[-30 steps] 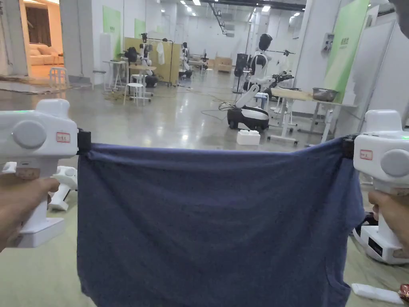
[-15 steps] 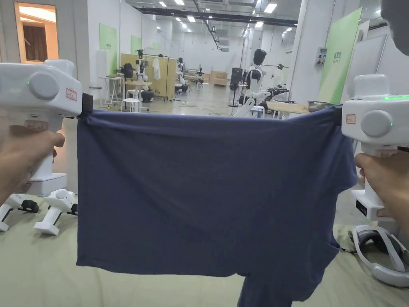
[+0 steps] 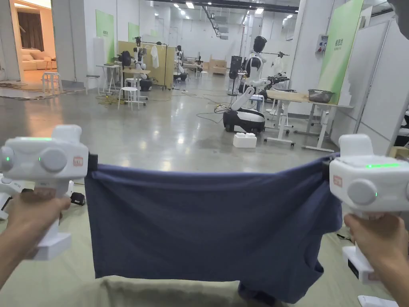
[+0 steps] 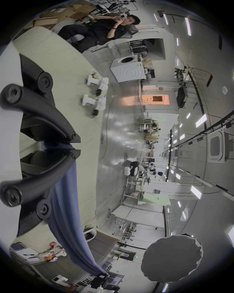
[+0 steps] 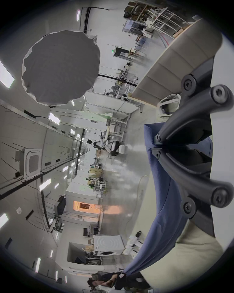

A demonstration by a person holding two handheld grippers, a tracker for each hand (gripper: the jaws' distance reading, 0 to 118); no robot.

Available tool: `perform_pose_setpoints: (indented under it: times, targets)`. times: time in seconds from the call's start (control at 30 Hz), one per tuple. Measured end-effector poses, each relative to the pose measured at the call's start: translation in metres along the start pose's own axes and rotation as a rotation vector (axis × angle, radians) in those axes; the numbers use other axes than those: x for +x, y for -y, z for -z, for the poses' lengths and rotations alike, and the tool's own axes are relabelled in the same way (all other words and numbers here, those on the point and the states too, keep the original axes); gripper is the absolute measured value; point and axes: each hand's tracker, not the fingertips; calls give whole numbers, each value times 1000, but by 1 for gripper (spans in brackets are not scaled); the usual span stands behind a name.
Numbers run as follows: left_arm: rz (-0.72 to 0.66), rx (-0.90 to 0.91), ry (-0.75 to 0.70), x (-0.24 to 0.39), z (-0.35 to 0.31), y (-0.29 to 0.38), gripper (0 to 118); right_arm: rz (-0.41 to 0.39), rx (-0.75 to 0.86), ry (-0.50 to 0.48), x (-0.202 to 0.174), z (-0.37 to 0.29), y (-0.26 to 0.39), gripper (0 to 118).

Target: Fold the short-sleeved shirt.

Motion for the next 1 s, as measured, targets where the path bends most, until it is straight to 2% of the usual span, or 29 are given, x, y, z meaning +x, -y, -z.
perform_pose_setpoints:
  times: [0.13, 0.33, 0.7, 1.0]
  targets:
    - [-21, -42, 24, -5, -8, 55, 10, -28, -51, 1, 0, -15, 53, 5]
    - [-39, -27, 42, -14, -59, 110, 10, -29, -54, -11, 5, -80, 97, 5]
    - [-66, -68, 84, -38, -157, 195, 10, 6, -110, -45, 20, -195, 160, 5]
    - [-47, -280, 80, -49, -186, 297, 10, -17, -349, -91, 9, -255, 255, 5]
